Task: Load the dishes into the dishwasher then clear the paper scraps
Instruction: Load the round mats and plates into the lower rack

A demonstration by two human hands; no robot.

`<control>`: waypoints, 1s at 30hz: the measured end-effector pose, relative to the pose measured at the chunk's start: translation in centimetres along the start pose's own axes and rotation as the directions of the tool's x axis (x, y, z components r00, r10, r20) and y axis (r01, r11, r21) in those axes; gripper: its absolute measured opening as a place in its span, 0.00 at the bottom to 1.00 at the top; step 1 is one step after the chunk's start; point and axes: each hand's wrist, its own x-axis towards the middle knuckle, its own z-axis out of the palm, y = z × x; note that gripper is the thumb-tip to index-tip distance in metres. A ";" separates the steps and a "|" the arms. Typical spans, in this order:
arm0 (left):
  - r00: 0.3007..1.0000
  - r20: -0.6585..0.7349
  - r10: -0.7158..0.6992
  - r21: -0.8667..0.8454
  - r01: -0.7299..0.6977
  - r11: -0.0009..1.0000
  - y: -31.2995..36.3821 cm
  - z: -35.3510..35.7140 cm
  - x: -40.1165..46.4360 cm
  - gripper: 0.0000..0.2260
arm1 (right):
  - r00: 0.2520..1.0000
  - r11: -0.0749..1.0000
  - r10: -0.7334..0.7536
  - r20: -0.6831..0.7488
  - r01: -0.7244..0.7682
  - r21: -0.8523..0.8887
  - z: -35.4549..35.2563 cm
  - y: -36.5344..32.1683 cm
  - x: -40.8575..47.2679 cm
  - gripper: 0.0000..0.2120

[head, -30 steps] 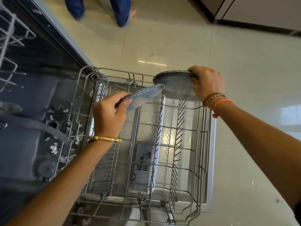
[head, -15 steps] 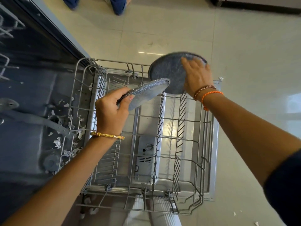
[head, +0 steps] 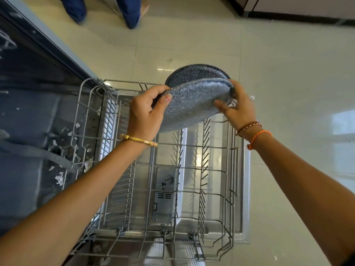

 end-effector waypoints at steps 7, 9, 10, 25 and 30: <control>0.999 -0.034 0.002 0.085 0.001 0.996 -0.6 3.0 4.1 0.09 | 0.985 0.962 -0.017 -0.174 -0.032 -0.273 -2.6 0.9 2.3 0.11; 0.999 -0.040 0.007 0.073 -0.004 0.997 -1.3 3.4 4.8 0.10 | 0.975 0.957 -0.049 -0.219 -0.018 -0.291 -2.3 1.2 2.4 0.10; 0.999 -0.043 0.013 0.064 -0.010 0.998 -1.6 3.6 5.2 0.10 | 0.968 0.957 -0.063 -0.244 -0.011 -0.291 -2.2 1.3 2.5 0.10; 0.996 0.052 -0.070 0.107 0.064 0.992 -4.9 4.7 4.7 0.09 | 0.994 0.848 0.073 -0.078 -0.103 -0.519 -1.0 2.0 1.5 0.10; 1.000 -0.015 -0.001 0.087 0.003 0.996 -4.4 3.9 4.5 0.11 | 0.977 0.885 -0.085 -0.195 -0.016 -0.466 -0.9 1.7 0.7 0.10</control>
